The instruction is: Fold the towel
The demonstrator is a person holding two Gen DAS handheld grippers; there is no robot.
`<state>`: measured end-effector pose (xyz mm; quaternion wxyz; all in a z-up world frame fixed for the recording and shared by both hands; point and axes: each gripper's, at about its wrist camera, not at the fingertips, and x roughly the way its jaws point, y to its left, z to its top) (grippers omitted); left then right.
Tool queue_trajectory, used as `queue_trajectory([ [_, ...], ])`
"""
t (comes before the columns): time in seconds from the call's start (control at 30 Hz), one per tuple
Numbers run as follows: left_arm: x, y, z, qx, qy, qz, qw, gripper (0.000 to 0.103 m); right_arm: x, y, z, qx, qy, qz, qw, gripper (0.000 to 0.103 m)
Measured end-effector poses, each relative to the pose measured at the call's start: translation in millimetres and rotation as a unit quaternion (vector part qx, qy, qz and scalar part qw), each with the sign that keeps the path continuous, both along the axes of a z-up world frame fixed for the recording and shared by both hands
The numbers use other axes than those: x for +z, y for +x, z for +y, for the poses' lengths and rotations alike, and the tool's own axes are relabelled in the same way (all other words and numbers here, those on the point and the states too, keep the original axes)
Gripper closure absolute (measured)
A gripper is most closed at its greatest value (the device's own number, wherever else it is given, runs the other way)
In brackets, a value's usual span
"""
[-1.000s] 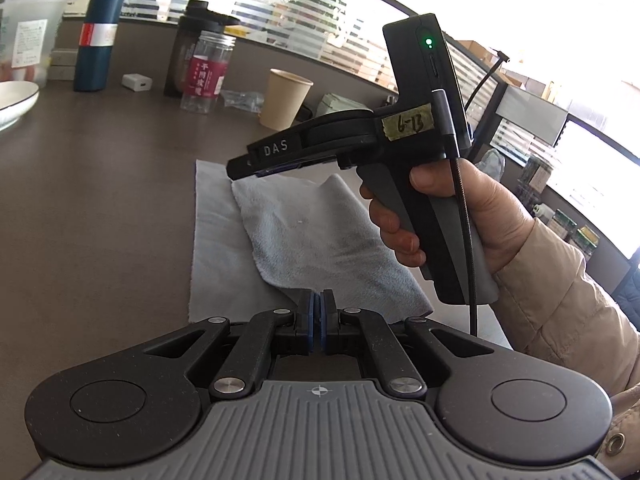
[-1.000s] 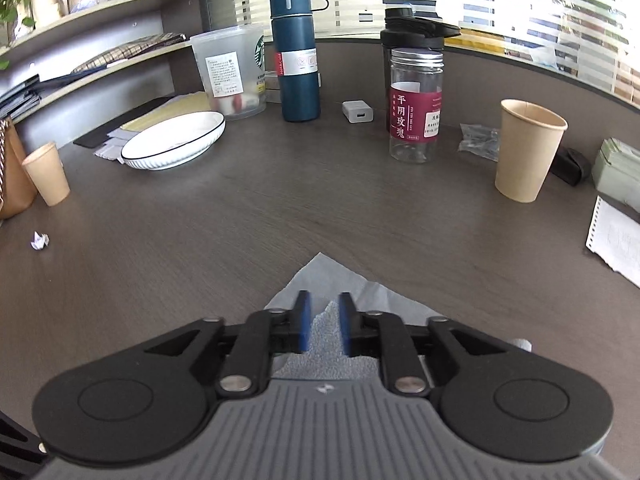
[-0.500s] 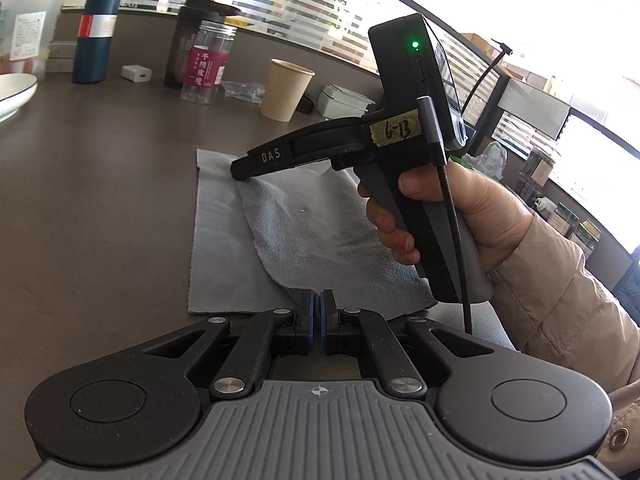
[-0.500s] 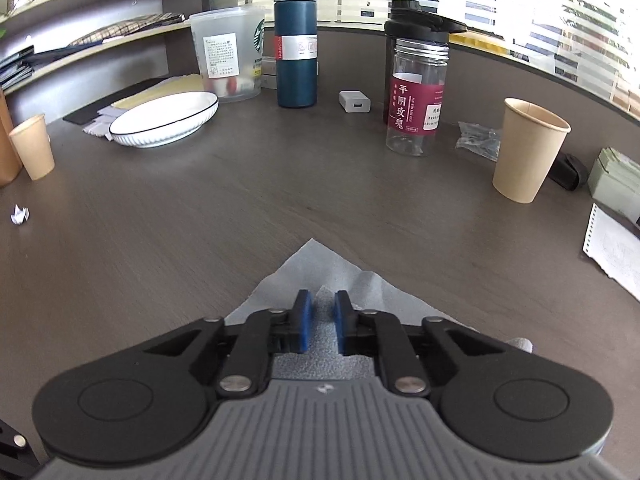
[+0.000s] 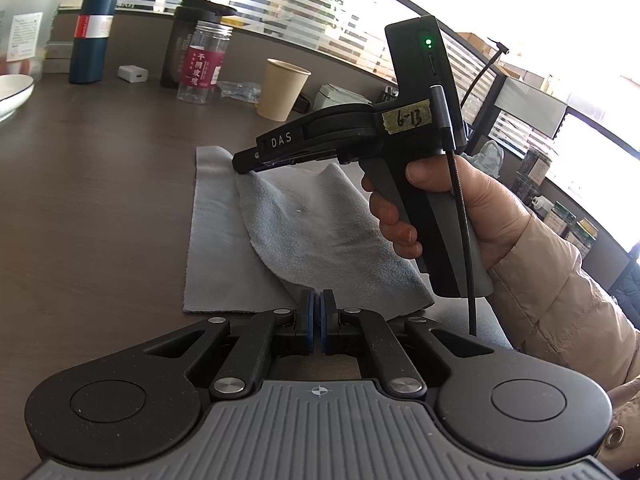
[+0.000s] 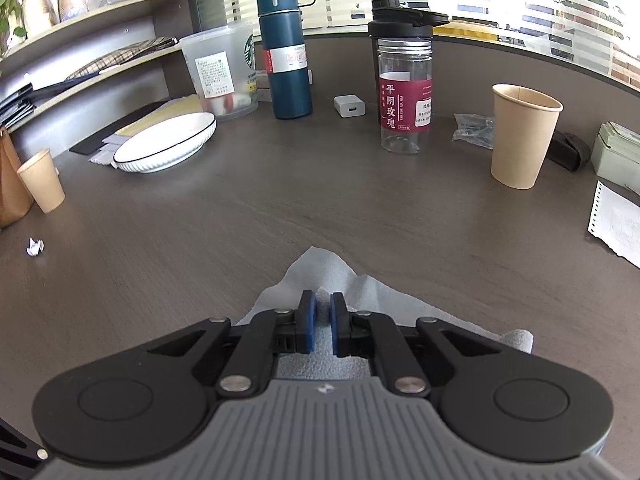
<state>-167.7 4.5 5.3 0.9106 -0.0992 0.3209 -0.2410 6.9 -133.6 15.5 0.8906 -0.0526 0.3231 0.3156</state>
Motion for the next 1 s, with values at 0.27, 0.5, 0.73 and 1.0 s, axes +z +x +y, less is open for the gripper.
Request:
queue_trajectory([
  [0.27, 1, -1, 1, -0.005, -0.008, -0.003, 1.0, 0.098, 0, 6, -10, -0.006, 0.033, 0.025, 0.999, 0.094],
  [0.5, 1, 0, -1, -0.013, -0.008, -0.004, 0.9999, 0.098, 4, 2, -12, -0.005, 0.03, 0.014, 0.999, 0.094],
  [0.73, 3, 0, -6, -0.036, -0.013, -0.011, 0.9992, 0.098, 3, 3, -13, -0.006, 0.025, 0.011, 1.0, 0.092],
  [1.0, 0, 7, -14, -0.051, -0.011, -0.007, 0.9986, 0.098, 10, -8, -17, 0.0, 0.013, 0.001, 1.0, 0.068],
])
